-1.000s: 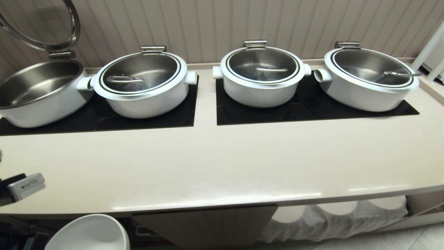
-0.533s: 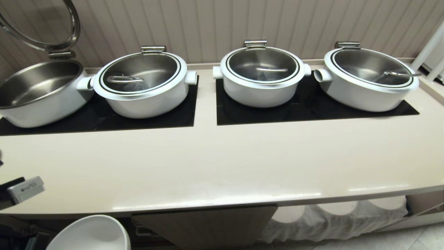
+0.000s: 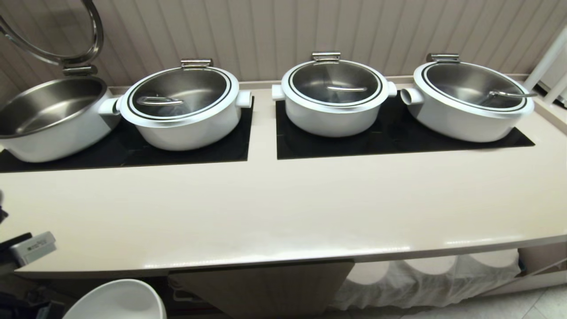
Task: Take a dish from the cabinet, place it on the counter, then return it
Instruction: Put it back into the cabinet
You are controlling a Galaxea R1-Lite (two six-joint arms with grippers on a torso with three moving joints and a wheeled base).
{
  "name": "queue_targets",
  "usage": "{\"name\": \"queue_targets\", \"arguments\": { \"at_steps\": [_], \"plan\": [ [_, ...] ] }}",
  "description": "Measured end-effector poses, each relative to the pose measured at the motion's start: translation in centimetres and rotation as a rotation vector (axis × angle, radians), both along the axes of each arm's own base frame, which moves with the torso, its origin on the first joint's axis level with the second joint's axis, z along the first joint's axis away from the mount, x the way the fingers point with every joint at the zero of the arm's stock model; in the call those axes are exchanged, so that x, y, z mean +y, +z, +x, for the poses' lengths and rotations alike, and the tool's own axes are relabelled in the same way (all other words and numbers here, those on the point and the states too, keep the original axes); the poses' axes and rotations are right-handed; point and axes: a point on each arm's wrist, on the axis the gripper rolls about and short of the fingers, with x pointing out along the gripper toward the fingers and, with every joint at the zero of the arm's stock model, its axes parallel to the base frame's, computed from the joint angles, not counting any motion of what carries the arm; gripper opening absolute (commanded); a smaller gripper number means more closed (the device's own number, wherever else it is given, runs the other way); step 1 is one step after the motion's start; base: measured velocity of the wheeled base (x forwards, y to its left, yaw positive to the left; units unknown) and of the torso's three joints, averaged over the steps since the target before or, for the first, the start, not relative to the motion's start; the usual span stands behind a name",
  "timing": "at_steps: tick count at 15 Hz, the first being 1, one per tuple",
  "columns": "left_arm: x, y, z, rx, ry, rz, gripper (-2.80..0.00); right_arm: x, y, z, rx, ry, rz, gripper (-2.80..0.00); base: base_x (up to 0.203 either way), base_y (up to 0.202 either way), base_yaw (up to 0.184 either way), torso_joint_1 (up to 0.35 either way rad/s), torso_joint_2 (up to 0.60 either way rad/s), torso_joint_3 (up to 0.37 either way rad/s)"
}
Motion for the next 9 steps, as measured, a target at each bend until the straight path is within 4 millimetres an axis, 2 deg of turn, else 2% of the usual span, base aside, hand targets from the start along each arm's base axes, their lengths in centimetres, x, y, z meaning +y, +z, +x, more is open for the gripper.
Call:
{"name": "queue_targets", "arguments": {
  "at_steps": [9],
  "plan": [
    [0.02, -0.08, -0.08, 0.002, 0.000, 0.000, -2.80, 0.00, 0.00, 0.00, 0.000, 0.001, 0.001, -2.80, 0.000, 0.000, 0.000, -0.092, 0.21, 0.104]
  ]
}}
